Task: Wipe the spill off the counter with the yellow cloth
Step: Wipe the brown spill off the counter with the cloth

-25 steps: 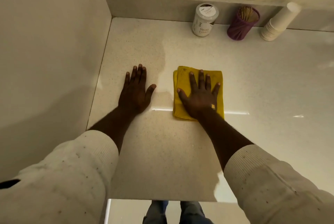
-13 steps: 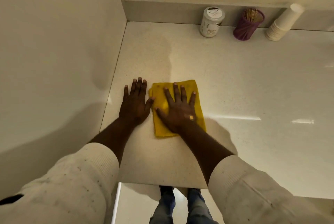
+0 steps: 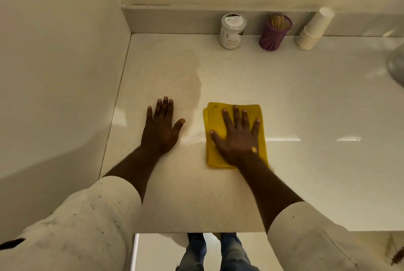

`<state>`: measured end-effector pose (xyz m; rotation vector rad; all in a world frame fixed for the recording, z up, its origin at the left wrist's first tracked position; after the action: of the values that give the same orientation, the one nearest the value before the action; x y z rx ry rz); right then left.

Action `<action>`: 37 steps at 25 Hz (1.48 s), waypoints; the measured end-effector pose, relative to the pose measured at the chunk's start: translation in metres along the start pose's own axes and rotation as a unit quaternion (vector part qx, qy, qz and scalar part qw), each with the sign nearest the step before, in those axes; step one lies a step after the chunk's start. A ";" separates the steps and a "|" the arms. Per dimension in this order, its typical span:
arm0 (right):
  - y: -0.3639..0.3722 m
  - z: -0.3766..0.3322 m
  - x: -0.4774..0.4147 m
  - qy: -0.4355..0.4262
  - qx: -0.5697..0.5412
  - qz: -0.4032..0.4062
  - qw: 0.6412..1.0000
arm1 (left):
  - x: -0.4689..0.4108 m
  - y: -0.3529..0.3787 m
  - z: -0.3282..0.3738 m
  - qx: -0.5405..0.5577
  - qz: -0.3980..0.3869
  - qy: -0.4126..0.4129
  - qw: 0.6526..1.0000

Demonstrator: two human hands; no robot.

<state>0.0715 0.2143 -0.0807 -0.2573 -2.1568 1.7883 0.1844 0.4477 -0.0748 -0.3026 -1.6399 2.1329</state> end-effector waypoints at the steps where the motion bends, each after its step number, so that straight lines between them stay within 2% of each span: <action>1: -0.004 0.015 -0.005 0.019 0.000 0.003 1.000 | -0.005 -0.001 0.002 -0.001 0.001 -0.001 1.000; 5: -0.015 0.039 -0.027 0.049 0.005 -0.003 0.999 | -0.025 -0.005 0.005 -0.001 -0.001 -0.002 1.000; 13: -0.022 0.039 -0.095 0.055 -0.001 0.010 0.998 | -0.040 -0.004 0.001 0.025 0.012 -0.003 1.000; 23: -0.013 -0.023 -0.158 0.003 -0.014 0.000 1.000 | -0.045 -0.001 0.000 0.031 0.011 -0.008 0.999; 26: -0.009 -0.059 -0.155 -0.027 -0.019 -0.002 0.999 | -0.042 -0.004 0.000 0.070 0.033 -0.006 0.997; 30: 0.001 -0.106 -0.124 -0.095 -0.021 -0.008 0.995 | -0.040 -0.011 -0.002 0.184 0.081 -0.019 0.979; 33: 0.010 -0.127 -0.085 -0.135 -0.036 0.000 0.990 | -0.041 -0.014 -0.006 0.259 0.076 -0.051 0.962; 37: 0.017 -0.124 -0.034 -0.157 -0.065 0.013 0.985 | -0.039 -0.016 -0.005 0.251 0.067 -0.067 0.963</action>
<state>0.1468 0.3199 -0.0822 -0.0351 -2.5015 1.8050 0.2238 0.4373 -0.0639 -0.1120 -1.1071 2.6279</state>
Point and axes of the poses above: each hand's wrist, its own x-axis away from the middle knuckle, its own y-axis out of the palm, z = x × y, the point moved 2 cm from there along -x, towards the middle knuckle, and after that the axes turned 1 degree about x, right-handed, at the moved point
